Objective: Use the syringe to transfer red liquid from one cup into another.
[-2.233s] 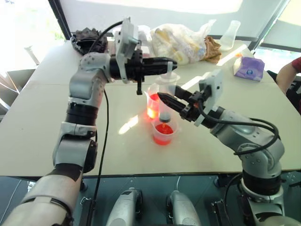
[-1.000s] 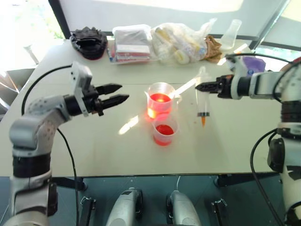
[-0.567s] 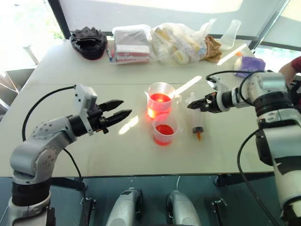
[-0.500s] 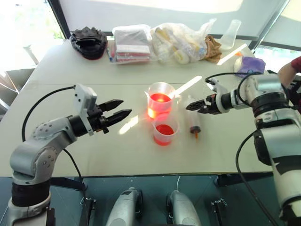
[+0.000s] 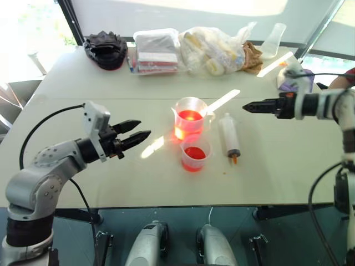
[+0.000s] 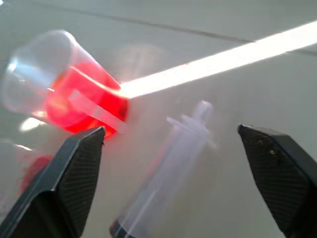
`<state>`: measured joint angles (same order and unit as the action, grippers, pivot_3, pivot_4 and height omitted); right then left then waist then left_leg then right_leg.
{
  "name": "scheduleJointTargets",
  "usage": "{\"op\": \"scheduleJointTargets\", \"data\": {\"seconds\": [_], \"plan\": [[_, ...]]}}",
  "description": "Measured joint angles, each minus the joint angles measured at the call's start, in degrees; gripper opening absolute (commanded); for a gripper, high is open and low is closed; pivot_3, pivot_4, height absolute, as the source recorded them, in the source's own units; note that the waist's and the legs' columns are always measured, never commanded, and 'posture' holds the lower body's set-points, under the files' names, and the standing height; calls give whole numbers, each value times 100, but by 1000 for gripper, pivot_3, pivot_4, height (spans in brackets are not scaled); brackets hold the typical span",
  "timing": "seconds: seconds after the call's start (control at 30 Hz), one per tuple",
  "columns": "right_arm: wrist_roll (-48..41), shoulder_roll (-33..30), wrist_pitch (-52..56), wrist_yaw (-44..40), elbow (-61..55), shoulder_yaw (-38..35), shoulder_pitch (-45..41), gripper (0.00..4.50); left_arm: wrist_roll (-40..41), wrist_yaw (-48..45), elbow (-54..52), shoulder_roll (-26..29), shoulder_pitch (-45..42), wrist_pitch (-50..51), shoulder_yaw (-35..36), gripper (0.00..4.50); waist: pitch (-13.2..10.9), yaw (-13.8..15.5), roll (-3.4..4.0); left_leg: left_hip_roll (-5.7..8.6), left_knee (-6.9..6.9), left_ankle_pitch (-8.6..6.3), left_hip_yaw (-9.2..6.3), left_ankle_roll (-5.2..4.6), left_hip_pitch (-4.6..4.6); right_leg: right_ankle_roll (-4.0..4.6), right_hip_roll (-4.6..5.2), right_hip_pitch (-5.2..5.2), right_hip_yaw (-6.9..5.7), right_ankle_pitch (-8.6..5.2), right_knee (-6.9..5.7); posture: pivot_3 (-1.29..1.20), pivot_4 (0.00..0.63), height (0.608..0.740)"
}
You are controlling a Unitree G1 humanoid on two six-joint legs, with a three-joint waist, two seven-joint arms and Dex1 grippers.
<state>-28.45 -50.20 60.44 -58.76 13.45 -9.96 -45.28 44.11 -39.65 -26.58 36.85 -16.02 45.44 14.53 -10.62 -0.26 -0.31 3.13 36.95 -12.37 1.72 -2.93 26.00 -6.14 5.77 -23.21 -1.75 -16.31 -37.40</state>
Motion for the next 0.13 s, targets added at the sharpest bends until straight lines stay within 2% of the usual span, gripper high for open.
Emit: {"op": "scheduleJointTargets", "data": {"seconds": [0.13], "plan": [[-82,706,-1138,644,-1443,-1228,1922,4469,64,-15,194,66,-4,17,68,2603,3,58,3,0,3,0,2,-2,-4,-6,-1,3,3,3,-2,0,150,740]]}}
